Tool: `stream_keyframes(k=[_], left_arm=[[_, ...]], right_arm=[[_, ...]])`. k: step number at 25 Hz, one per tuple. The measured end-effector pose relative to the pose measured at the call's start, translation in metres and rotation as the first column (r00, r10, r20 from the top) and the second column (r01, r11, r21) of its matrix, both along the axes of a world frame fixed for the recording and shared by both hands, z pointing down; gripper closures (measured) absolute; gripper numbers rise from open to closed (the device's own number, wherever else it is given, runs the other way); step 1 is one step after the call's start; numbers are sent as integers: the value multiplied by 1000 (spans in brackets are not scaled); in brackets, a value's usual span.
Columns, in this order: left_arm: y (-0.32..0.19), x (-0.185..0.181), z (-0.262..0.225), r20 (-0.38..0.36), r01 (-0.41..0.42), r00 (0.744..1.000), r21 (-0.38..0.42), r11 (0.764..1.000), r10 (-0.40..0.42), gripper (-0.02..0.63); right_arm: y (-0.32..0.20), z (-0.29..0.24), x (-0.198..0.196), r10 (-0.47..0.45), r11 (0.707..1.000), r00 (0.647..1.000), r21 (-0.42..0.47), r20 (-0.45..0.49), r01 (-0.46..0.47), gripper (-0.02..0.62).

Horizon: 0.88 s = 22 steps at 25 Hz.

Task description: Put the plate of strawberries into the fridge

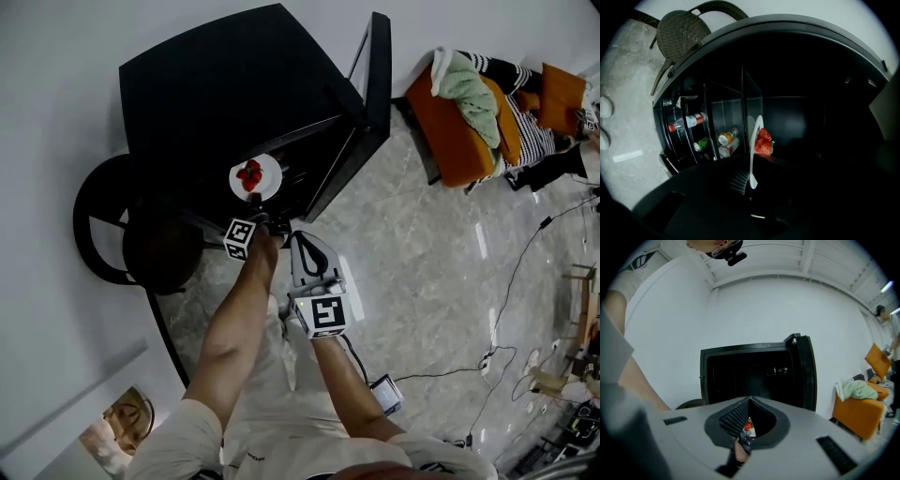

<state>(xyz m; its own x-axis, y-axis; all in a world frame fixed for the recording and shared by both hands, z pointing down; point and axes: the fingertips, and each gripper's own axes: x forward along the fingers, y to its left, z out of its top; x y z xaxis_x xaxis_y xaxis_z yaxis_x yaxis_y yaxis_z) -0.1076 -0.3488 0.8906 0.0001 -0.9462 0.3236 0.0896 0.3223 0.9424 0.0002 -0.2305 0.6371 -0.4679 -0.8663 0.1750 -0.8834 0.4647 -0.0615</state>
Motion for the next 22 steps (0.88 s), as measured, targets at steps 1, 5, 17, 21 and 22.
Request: stream_keyframes(k=[1,5,17,21,22], left_arm=[[-1,0,0,-2,6,1000,2,1000,-6,596],[0,-2,-2,-9,20,1000,23,1000,-20,595],[14,-6,-4,6,-2,1000,82,997,1,456],[25,-8,-2,8,-14,1000,78,997,13,456],[27,-8,-3,8,-17,1000,80,997,17,456]], right_arm=[[-1,-1,0,-1,1000,1000,1,2,1,583],[-2,-1,2,6,1000,1000,5,2,-6,583],[-7,-4,9,17,1000,1000,7,12,-17,583],[-8,-5,8,21,1000,1000,12,8,-21,583],[-9,-5,7,22,1000,1000,13,6,-22,583]])
